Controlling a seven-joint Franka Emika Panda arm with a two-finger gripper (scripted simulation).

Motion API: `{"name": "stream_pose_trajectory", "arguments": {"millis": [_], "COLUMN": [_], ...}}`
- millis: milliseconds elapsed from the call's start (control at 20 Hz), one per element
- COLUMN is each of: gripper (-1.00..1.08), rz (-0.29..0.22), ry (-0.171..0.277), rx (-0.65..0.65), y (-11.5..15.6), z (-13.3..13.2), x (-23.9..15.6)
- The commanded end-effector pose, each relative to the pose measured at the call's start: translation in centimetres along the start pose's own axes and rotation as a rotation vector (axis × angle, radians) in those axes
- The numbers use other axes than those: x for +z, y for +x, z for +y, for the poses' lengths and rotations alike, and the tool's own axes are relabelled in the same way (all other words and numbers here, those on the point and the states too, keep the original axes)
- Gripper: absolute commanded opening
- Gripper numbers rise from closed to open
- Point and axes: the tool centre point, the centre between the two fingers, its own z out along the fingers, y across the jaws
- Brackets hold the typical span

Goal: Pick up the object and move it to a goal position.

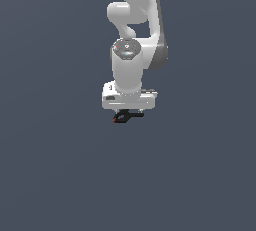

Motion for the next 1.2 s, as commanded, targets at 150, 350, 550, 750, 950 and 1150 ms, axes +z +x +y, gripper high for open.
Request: {"name": "stream_pose_trajectory", "arguments": {"millis": [150,350,550,750,950,1150], "gripper": [1.0,1.0,1.0,1.0,1.0,1.0], "rz": [0.0,0.0,0.0,0.0,0.001,0.003], "ry": [-0.006,-0.024,-0.027,-0.027,-0.026,-0.023], "rx": [0.006,0.029,0.034,0.033,0.054,0.096], "y": [0.0,0.1,0.1,0.1,0.0,-0.3], "z": [0.7,3.1,3.5,3.5,3.4,3.2], "x": [-0.2,-0.7,-0.7,-0.7,-0.5,0.0]}}
